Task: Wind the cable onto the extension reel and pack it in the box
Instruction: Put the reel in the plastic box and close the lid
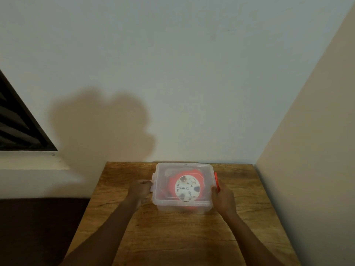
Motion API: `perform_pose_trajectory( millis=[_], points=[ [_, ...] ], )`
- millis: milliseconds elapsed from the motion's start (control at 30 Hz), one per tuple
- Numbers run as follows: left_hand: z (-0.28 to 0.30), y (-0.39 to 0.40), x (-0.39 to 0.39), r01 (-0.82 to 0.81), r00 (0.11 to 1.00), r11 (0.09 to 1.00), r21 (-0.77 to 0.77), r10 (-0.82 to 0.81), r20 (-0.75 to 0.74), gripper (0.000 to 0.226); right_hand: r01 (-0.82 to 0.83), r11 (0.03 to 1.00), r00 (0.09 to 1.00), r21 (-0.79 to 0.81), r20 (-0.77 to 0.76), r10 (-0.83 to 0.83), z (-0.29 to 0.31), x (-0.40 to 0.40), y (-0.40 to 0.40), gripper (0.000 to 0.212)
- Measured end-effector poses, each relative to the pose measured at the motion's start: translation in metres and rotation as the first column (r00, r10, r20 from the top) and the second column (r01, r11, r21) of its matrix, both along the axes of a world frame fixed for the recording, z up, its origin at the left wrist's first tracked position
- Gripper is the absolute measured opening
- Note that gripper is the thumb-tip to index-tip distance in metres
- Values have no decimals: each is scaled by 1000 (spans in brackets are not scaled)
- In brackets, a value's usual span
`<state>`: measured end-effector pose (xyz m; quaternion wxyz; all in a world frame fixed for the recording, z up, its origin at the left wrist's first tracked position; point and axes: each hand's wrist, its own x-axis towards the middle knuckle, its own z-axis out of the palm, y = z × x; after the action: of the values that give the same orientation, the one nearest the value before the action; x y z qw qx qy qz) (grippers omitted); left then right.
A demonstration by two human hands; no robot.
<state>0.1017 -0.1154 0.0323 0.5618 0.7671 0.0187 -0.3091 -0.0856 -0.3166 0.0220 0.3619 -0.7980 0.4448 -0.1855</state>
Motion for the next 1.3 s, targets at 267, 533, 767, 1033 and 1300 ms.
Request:
perform_pose_trajectory(
  millis=[267, 533, 767, 1033, 1300],
  points=[
    [-7, 13, -20, 171, 974, 977, -132, -187, -126, 19, -69, 997, 997, -45, 26, 70, -3, -10, 9, 48],
    [-16, 14, -19, 59, 976, 998, -13, -54, 209, 16, -73, 995, 996, -62, 49, 76, -4, -13, 10, 48],
    [-10, -4, -42, 129, 888, 977, 169, -190, 420, 35, -76, 995, 996, -64, 35, 78, -7, -13, 7, 49],
    [-7, -4, -45, 66, 837, 953, 296, -215, 503, 37, -54, 996, 997, -71, 48, 57, -11, -12, 8, 48],
    [-9, -2, -47, 112, 737, 899, 424, -361, 572, 36, -56, 993, 984, 107, 173, 37, -7, -17, 8, 42]
  ],
)
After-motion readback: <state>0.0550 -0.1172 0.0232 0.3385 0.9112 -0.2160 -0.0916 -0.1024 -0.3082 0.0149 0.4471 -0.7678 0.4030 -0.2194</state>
